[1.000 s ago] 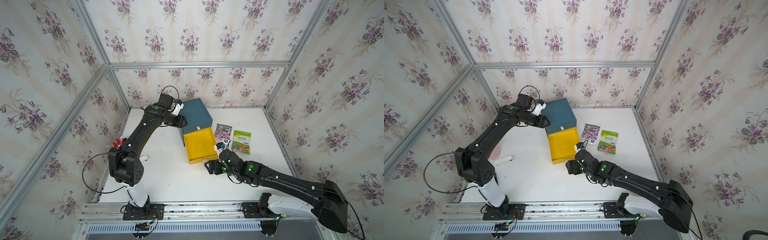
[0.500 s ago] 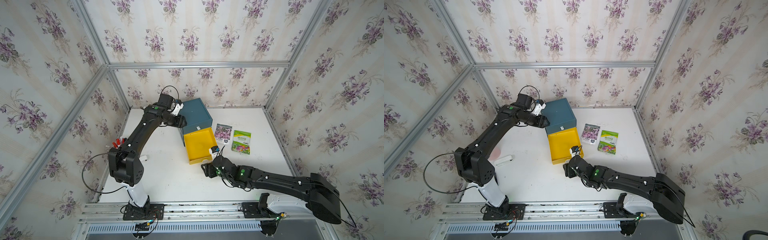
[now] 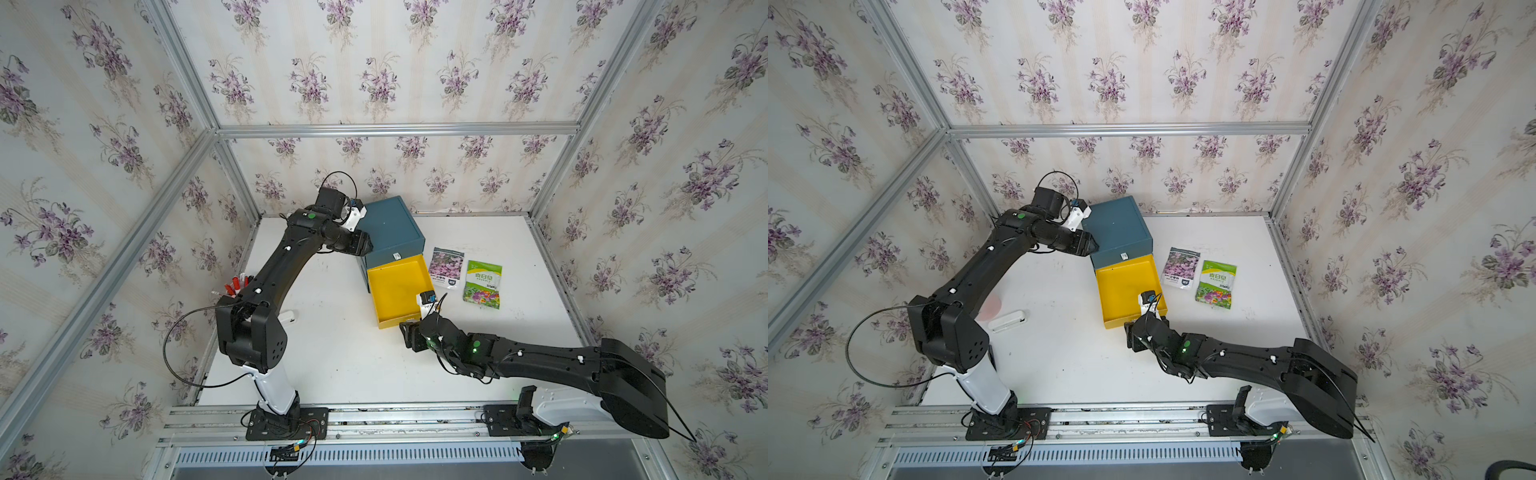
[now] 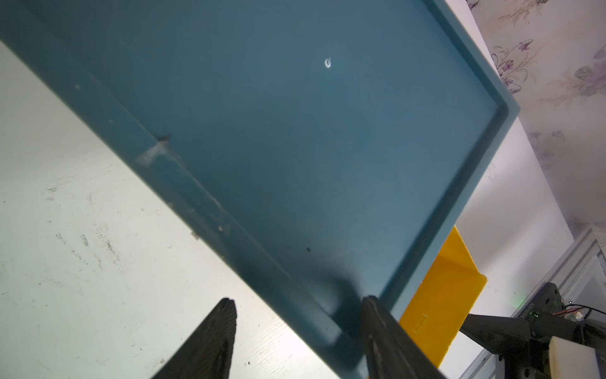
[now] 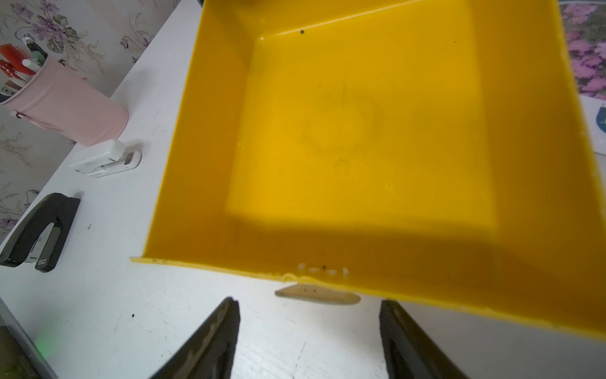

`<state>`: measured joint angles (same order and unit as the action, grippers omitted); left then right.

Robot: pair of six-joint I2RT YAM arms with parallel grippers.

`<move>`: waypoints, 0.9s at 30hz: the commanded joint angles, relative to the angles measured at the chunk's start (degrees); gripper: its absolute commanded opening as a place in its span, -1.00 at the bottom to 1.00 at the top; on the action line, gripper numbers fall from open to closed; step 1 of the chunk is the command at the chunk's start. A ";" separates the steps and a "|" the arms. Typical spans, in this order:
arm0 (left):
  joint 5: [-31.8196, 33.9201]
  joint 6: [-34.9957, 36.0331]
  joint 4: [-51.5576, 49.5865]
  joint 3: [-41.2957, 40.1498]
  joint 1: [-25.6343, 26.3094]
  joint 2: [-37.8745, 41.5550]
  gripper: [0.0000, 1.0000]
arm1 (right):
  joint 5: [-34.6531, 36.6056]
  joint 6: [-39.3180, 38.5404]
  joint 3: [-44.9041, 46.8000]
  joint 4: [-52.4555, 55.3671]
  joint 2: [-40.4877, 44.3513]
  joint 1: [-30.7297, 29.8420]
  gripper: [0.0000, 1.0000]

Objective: Take the seed bags out of the drawer
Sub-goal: Close the drawer in the storage box.

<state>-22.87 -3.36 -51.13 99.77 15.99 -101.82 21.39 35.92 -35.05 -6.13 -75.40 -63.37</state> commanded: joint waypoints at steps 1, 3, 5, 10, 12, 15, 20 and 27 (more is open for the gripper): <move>4.51 2.38 -9.94 -0.71 -0.14 -0.62 0.28 | 2.93 -2.16 -0.51 -3.22 -0.66 -0.13 0.43; 4.55 2.54 -10.04 -0.67 -0.20 -0.49 0.28 | 3.52 -3.04 -0.86 -3.79 -1.22 -0.09 0.42; 4.52 2.56 -10.12 -0.71 -0.31 -0.39 0.28 | 4.11 -3.90 -1.17 -4.23 -1.57 -0.08 0.43; 4.49 2.82 -10.09 -0.85 -0.34 -0.14 0.28 | 5.41 -5.51 -1.54 -5.40 -1.60 -0.04 0.43; 4.35 2.87 -10.04 -0.90 -0.42 -0.16 0.27 | 5.51 -6.03 -1.82 -5.79 -1.83 0.05 0.42; 4.24 2.89 -10.04 -0.95 -0.46 -0.17 0.28 | 5.19 -6.80 -2.10 -6.62 -2.36 0.22 0.42; 4.13 2.97 -10.04 -0.88 -0.43 -0.06 0.28 | 4.74 -8.39 -3.18 -7.30 -3.33 0.83 0.43; 3.99 3.18 -10.14 -0.95 -0.43 0.04 0.28 | 2.87 -10.41 -4.10 -9.25 -4.48 2.95 0.43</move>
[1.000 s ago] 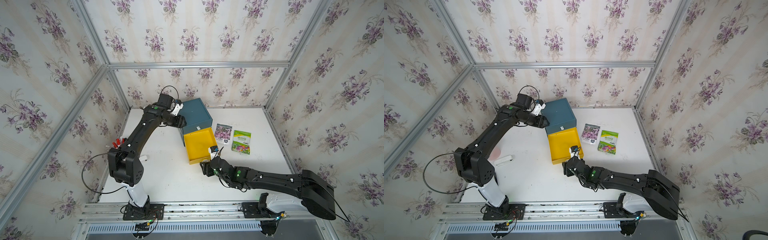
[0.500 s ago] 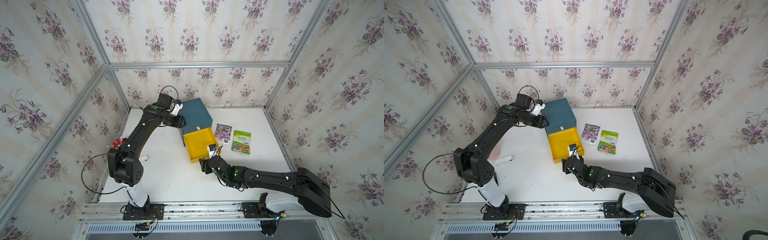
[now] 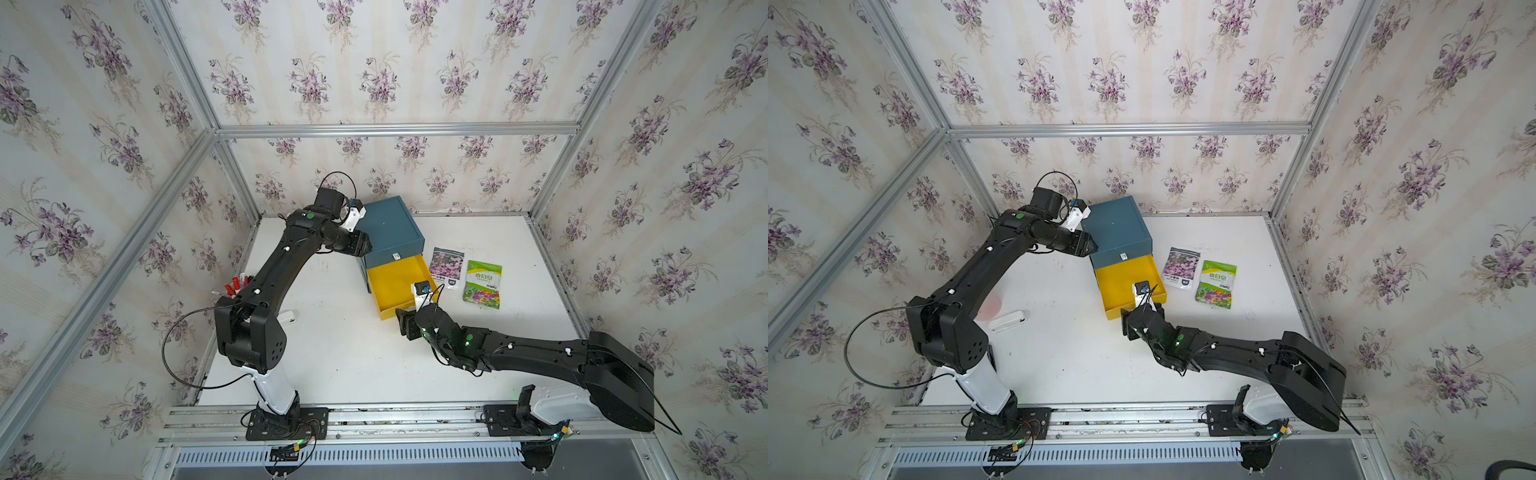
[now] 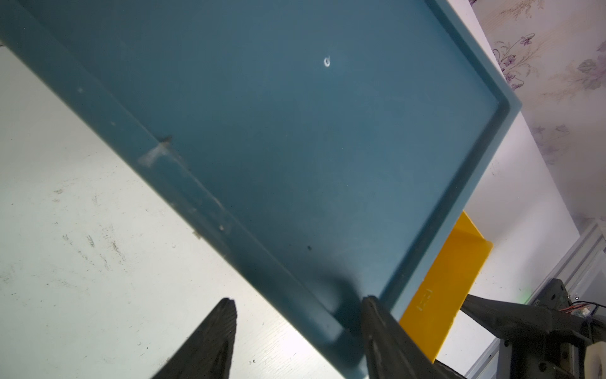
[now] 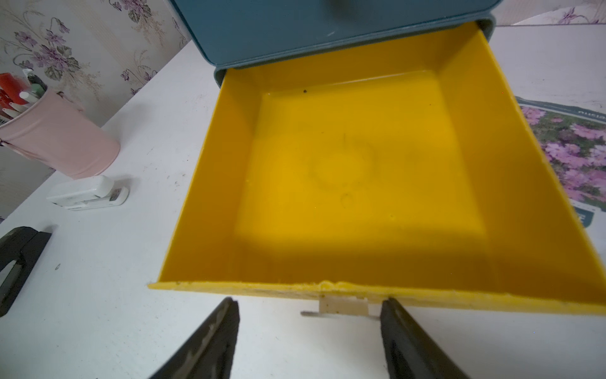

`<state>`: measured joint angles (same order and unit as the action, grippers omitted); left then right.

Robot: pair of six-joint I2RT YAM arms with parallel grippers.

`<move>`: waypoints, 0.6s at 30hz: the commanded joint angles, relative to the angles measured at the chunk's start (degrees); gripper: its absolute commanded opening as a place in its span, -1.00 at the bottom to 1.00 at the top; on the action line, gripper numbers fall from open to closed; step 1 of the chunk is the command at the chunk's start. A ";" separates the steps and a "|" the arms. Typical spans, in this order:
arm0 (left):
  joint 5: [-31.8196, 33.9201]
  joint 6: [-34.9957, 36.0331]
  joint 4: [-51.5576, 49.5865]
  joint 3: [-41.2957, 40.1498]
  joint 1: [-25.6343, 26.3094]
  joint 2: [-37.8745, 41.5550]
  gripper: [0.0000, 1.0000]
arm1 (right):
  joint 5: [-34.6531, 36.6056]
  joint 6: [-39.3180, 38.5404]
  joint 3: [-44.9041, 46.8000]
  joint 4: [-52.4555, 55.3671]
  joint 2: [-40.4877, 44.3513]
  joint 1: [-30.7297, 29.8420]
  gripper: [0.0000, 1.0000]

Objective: Take the seed bags out of the drawer
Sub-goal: Close the drawer in the storage box.

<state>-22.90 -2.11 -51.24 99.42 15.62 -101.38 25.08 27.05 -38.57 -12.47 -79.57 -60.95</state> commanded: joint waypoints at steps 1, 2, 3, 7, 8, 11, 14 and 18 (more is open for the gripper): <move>4.07 1.93 -10.12 -0.64 -0.14 -0.39 0.28 | -1.10 -1.80 -0.75 -3.16 -0.56 0.83 0.43; 4.15 1.93 -10.11 -0.62 -0.15 -0.39 0.28 | -1.32 -2.11 -0.89 -3.41 -0.75 1.09 0.43; 4.17 1.96 -10.18 -0.70 -0.15 -0.39 0.27 | -1.75 -2.41 -1.01 -3.75 -1.15 1.41 0.43; 4.09 1.93 -10.11 -0.54 -0.15 -0.48 0.27 | -3.18 -3.69 -1.80 -5.10 -2.61 2.65 0.43; 4.09 2.02 -10.15 -0.46 -0.15 -0.48 0.28 | -3.50 -4.01 -2.00 -5.43 -2.98 2.89 0.42; 4.00 2.10 -10.27 -0.36 -0.24 -0.57 0.28 | -4.13 -4.87 -2.81 -6.29 -4.06 3.78 0.43; 4.11 2.11 -10.28 -0.36 -0.25 -0.57 0.28 | -5.08 -5.89 -3.60 -7.39 -5.18 4.83 0.43; 4.10 2.13 -10.36 -0.43 -0.30 -0.56 0.27 | -6.42 -7.13 -4.91 -8.61 -6.82 6.44 0.42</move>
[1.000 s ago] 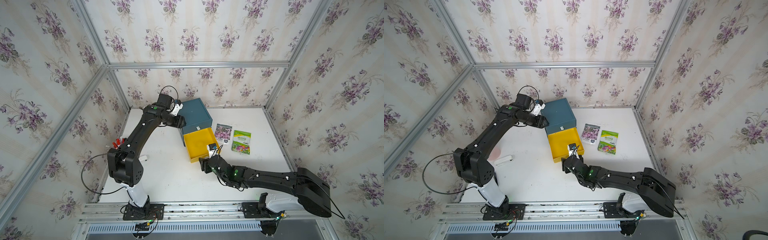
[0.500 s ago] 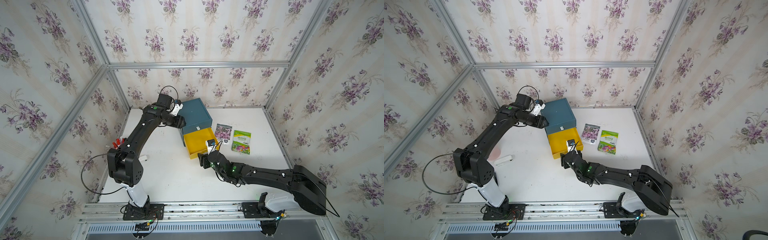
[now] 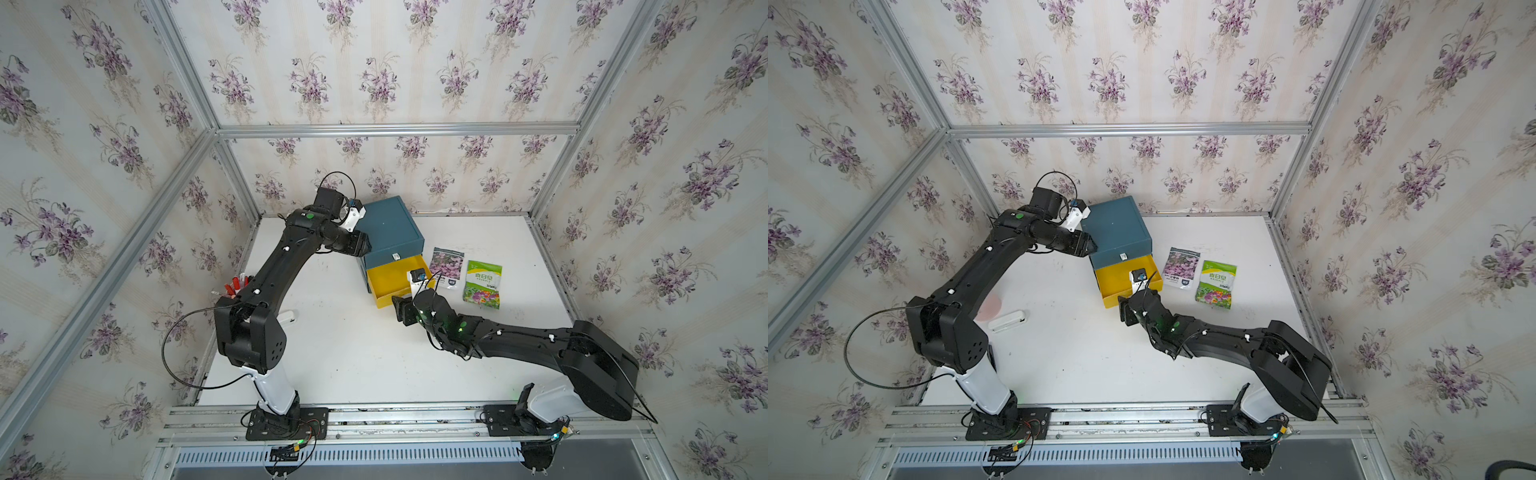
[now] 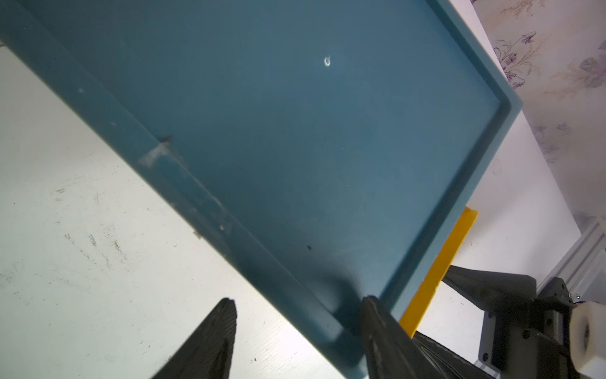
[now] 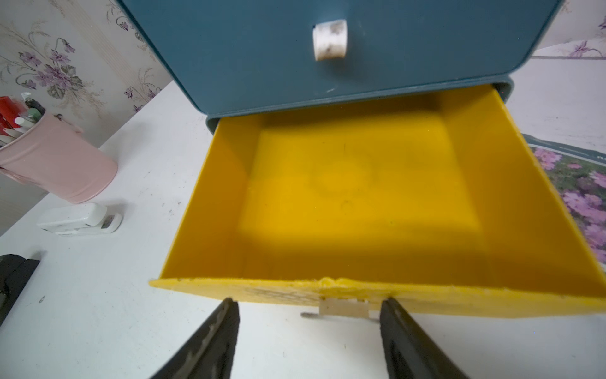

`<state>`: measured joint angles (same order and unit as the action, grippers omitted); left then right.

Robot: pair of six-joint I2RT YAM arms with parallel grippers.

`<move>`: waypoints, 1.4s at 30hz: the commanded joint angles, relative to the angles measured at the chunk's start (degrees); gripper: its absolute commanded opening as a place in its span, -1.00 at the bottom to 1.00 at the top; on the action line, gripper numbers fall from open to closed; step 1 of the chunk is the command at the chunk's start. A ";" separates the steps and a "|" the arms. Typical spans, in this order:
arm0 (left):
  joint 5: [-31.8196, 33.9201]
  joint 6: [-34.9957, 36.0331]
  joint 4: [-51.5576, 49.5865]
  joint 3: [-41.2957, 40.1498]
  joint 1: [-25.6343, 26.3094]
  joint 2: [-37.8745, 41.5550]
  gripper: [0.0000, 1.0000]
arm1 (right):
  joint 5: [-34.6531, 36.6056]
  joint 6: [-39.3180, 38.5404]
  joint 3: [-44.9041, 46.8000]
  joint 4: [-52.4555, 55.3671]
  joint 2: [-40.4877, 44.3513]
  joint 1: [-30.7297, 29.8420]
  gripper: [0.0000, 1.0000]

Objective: Take the seed bags out of the drawer
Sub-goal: Close the drawer in the storage box.

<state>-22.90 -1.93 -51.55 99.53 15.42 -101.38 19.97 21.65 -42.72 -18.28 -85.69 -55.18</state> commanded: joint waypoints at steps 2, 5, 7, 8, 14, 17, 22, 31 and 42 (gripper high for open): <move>4.06 2.02 -10.03 -0.56 -0.13 -0.48 0.27 | -1.97 -2.22 -1.45 -3.49 -1.74 1.33 0.42; 4.02 2.10 -10.00 -0.56 -0.23 -0.43 0.28 | -3.01 -3.22 -2.63 -4.89 -3.48 2.32 0.42; 3.99 2.10 -10.04 -0.56 -0.24 -0.48 0.28 | -4.01 -3.70 -3.31 -6.37 -4.95 3.00 0.42; 3.96 2.14 -10.06 -0.63 -0.33 -0.47 0.28 | -4.50 -3.73 -3.48 -7.14 -5.49 3.27 0.42; 3.68 2.11 -10.10 -0.65 -0.47 -0.57 0.28 | -5.40 -4.68 -6.69 -10.81 -10.55 4.20 0.41; 3.64 2.26 -10.13 -0.56 -0.45 -0.56 0.27 | -4.83 -4.86 -8.00 -12.51 -12.65 4.37 0.41; 3.56 2.26 -10.16 -0.64 -0.51 -0.44 0.28 | -3.34 -4.95 -9.75 -14.21 -15.16 4.53 0.41; 3.21 2.26 -10.21 -0.68 -0.52 -0.57 0.28 | -2.32 -4.66 -12.01 -15.87 -18.00 5.95 0.40; 2.84 2.01 -10.35 0.25 -0.56 -1.50 0.28 | -3.24 -4.35 -12.14 -15.82 -18.08 7.67 0.41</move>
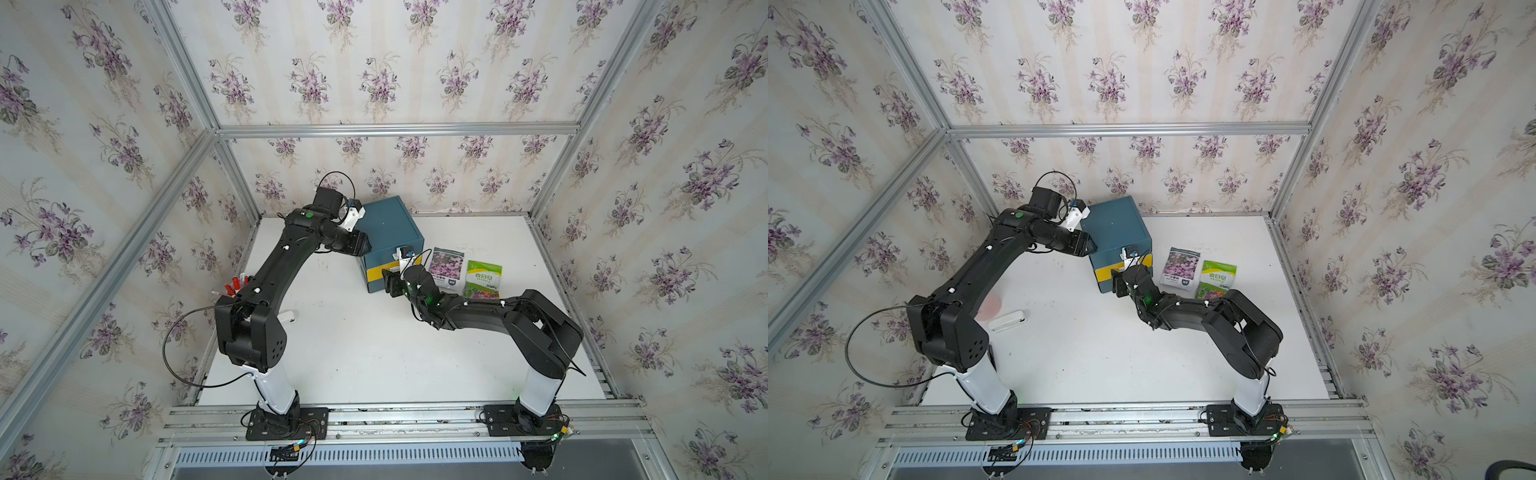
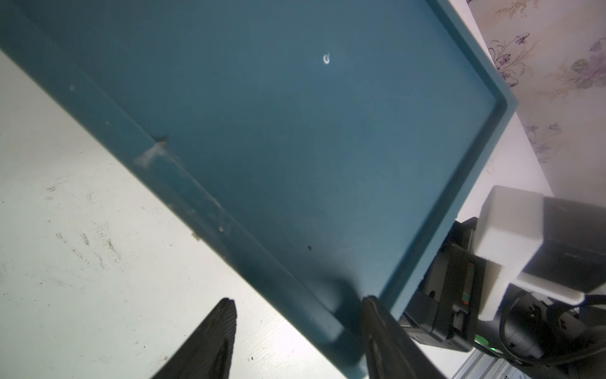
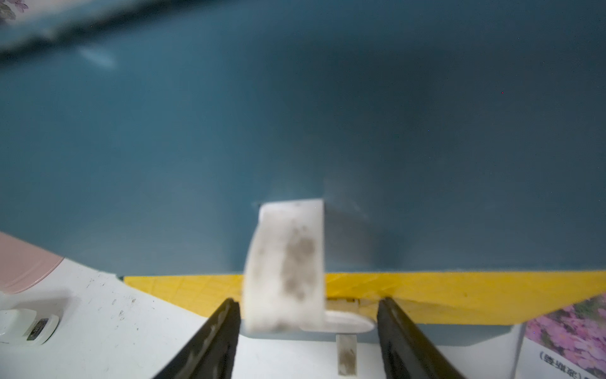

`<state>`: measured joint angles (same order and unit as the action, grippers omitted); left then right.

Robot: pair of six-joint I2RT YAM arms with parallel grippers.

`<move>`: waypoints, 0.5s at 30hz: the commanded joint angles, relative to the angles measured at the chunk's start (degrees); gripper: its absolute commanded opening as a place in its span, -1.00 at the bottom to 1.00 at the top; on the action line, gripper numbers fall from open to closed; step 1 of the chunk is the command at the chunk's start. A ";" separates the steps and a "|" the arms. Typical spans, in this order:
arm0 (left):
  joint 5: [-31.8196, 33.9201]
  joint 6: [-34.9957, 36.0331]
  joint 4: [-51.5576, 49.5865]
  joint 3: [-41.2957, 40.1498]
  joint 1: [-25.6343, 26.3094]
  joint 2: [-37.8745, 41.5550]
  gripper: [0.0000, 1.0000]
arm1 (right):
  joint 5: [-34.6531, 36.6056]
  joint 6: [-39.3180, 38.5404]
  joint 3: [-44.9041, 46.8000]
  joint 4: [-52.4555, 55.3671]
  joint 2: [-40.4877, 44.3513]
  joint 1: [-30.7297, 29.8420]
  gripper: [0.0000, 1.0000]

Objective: Take the seed bags out of the drawer
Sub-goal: Close the drawer in the storage box.

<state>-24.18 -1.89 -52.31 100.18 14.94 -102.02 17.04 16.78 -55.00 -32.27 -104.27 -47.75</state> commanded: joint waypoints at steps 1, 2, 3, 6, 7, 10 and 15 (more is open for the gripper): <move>4.10 1.89 -9.58 -0.32 -0.05 -0.90 0.28 | -0.34 0.67 0.51 -1.61 0.92 0.29 0.41; 4.13 1.89 -9.61 -0.17 -0.03 -1.06 0.28 | -0.43 0.76 0.97 -1.41 1.51 0.33 0.42; 4.13 1.89 -9.72 -0.12 -0.02 -1.14 0.28 | -0.43 1.03 1.49 -1.13 2.17 0.37 0.42; 4.17 1.71 -9.74 0.27 0.05 -1.35 0.28 | -0.77 2.21 3.46 0.04 4.75 0.37 0.45; 4.23 1.72 -9.82 0.40 -0.01 -1.42 0.28 | -1.05 2.73 4.14 0.62 5.67 0.42 0.46; 4.54 1.62 -9.82 0.45 -0.02 -1.52 0.29 | -1.89 4.50 5.65 3.43 7.85 0.46 0.50; 4.76 1.21 -9.66 0.89 0.03 -1.88 0.29 | -5.34 10.65 7.77 8.36 10.44 1.46 0.52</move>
<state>-24.45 -1.93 -53.17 101.47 14.96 -102.96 14.00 22.59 -47.92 -27.73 -94.91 -46.74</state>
